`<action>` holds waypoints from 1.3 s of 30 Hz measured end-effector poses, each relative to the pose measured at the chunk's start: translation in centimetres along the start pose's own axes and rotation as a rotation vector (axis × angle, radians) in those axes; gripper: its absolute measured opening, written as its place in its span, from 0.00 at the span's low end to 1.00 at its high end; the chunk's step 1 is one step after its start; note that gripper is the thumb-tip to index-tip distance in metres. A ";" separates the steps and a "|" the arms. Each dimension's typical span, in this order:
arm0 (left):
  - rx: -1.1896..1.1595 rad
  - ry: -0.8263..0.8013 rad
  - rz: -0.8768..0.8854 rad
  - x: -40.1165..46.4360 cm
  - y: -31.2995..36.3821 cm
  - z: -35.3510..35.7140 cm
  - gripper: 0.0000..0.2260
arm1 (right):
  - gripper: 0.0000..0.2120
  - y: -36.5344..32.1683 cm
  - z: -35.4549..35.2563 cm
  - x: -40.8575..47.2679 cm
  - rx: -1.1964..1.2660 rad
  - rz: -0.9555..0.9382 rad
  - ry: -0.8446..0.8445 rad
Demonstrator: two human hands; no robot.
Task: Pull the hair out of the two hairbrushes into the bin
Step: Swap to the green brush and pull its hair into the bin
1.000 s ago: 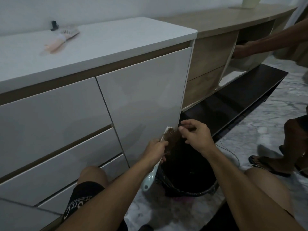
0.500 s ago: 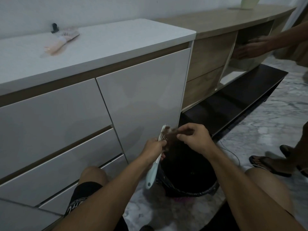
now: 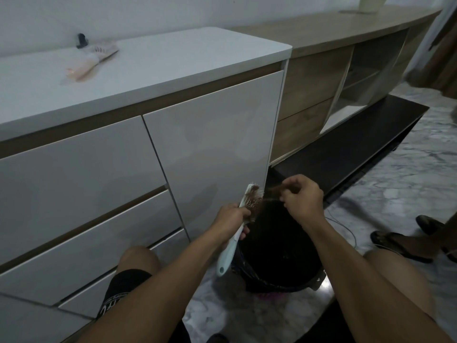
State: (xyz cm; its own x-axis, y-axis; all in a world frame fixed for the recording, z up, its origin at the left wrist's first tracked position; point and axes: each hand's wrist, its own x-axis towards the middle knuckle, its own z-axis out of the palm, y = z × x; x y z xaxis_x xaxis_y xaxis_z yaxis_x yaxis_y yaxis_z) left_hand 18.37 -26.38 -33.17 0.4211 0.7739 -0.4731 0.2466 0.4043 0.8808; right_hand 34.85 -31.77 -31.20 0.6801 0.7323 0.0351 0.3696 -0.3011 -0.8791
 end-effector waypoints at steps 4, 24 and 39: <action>0.055 -0.066 0.019 -0.5 0.1 0.3 0.07 | 0.18 0.3 0.6 -0.2 0.041 -0.025 -0.199; 0.226 -0.069 0.145 0.3 -0.1 0.0 0.11 | 0.13 0.1 1.3 -1.1 -0.107 -0.218 -0.190; 0.049 -0.036 0.056 0.3 0.6 0.1 0.04 | 0.14 0.1 1.2 -1.1 -0.006 -0.135 -0.234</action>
State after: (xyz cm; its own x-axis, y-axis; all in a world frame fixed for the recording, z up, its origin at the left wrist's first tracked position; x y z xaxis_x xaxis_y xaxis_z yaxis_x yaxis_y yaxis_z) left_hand 18.77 -25.93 -32.81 0.4666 0.7759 -0.4245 0.2637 0.3361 0.9042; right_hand 33.38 -31.84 -31.90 0.4604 0.8868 0.0401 0.4510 -0.1947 -0.8710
